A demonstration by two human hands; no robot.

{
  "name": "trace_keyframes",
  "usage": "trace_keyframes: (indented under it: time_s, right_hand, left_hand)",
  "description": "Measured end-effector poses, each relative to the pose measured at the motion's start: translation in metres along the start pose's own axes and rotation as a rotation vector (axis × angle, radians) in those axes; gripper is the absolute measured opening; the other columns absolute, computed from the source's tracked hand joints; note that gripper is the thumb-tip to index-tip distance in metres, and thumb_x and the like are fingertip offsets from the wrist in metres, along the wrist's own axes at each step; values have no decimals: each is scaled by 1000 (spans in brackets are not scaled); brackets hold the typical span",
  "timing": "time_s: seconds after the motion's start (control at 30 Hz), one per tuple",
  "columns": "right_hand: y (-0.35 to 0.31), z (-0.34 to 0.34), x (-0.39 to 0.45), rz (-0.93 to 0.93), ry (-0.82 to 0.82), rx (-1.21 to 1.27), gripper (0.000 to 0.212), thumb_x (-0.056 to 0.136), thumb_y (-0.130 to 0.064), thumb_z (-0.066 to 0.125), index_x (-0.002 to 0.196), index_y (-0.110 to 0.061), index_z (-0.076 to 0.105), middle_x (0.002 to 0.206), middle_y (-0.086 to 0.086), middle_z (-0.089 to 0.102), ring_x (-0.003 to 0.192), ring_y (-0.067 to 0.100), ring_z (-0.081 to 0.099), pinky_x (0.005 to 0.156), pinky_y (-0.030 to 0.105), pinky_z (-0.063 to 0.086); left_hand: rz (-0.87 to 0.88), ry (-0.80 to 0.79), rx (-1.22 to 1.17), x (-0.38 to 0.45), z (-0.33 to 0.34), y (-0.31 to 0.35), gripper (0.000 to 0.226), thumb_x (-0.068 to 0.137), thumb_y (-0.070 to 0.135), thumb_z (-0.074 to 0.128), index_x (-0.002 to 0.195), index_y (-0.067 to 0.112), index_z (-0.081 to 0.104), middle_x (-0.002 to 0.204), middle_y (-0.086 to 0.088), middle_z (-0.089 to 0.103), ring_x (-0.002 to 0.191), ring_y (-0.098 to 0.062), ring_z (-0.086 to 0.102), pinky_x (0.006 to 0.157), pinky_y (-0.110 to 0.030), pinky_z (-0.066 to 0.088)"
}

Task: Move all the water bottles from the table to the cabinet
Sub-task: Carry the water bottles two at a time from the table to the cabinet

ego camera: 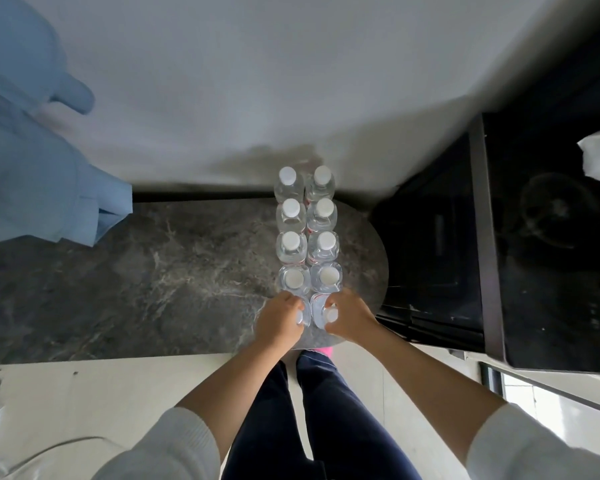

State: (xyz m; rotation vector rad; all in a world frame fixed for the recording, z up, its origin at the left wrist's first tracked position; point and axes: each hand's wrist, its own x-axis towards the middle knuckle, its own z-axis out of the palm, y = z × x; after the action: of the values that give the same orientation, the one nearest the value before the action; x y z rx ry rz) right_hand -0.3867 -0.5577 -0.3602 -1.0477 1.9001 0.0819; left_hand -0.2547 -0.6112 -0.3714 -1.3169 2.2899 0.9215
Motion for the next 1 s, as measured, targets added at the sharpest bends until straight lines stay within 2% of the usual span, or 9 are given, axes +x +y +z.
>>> trace_keyframes:
  time_s: [0.17, 0.3, 0.53, 0.67, 0.9, 1.0]
  right_hand:
    - [-3, -3, 1, -6, 15, 23, 44, 83, -14, 63, 125, -9, 52, 137, 10, 41, 120, 23, 50, 98, 27, 42]
    - [-4, -4, 0, -19, 3, 14, 45, 84, -16, 64, 126, -8, 52, 138, 11, 40, 122, 23, 48, 99, 26, 40]
    - [-4, -6, -4, -23, -13, 31, 49, 84, -17, 64, 130, -11, 48, 138, 12, 38, 122, 23, 47, 97, 24, 39]
    - [-3, -11, -12, -53, -26, 13, 56, 84, -20, 63, 136, -14, 41, 141, 10, 39, 129, 21, 42, 103, 26, 37]
    - [-7, -29, -22, -132, 3, -174, 45, 91, -22, 54, 134, -13, 45, 143, 8, 42, 132, 20, 41, 106, 27, 35]
    - [-26, -36, -23, -191, 15, -250, 38, 92, -19, 51, 129, -10, 51, 139, 9, 46, 129, 22, 43, 104, 28, 35]
  left_hand:
    - [-5, -2, 1, 2, 1, -1, 32, 88, 12, 56, 120, 15, 60, 128, 0, 54, 115, -19, 55, 88, -25, 44]
    - [-5, -42, -2, 4, 2, 2, 32, 88, 14, 57, 120, 12, 57, 129, -5, 50, 117, -21, 53, 95, -30, 48]
    - [-30, -91, -16, -1, 1, -2, 42, 87, 8, 54, 128, 11, 47, 133, -8, 45, 122, -24, 48, 98, -33, 46]
    - [-18, -84, -20, -8, -3, -7, 44, 89, 5, 52, 131, 11, 44, 135, -8, 45, 124, -23, 47, 99, -31, 45]
    - [-103, 42, -2, -28, -27, -26, 36, 94, 11, 48, 130, 9, 49, 135, -7, 48, 123, -21, 49, 99, -25, 40]
    - [-180, 127, 18, -43, -43, -42, 34, 96, 13, 46, 129, 10, 51, 133, -7, 51, 121, -20, 50, 95, -24, 42]
